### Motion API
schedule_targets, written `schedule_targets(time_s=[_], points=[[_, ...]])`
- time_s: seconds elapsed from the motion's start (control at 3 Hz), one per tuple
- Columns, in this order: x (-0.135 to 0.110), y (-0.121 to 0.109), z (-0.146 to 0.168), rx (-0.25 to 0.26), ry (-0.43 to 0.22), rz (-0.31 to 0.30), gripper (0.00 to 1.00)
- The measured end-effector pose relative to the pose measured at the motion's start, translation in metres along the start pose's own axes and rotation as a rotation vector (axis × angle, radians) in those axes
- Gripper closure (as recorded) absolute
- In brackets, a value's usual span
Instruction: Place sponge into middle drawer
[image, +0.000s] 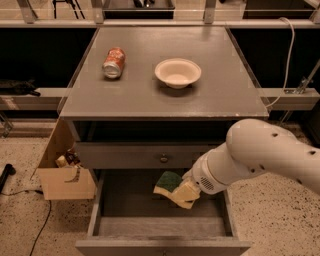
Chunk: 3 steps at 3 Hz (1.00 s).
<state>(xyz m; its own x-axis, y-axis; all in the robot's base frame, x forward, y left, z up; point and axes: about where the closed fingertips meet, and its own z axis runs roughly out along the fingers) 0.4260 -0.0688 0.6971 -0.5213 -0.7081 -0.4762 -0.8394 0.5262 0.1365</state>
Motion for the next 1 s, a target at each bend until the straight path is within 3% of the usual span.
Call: schedule_targets(time_s=[0.33,0.67,1.0], points=[[-0.002,-0.007,0.022,0.047,-0.03,0.002,1.0],[-0.005,-0.01,0.022,0.064,-0.044,0.001,1.0],[-0.001,-0.012,0.035,0.048,-0.032,0.013,1.0]])
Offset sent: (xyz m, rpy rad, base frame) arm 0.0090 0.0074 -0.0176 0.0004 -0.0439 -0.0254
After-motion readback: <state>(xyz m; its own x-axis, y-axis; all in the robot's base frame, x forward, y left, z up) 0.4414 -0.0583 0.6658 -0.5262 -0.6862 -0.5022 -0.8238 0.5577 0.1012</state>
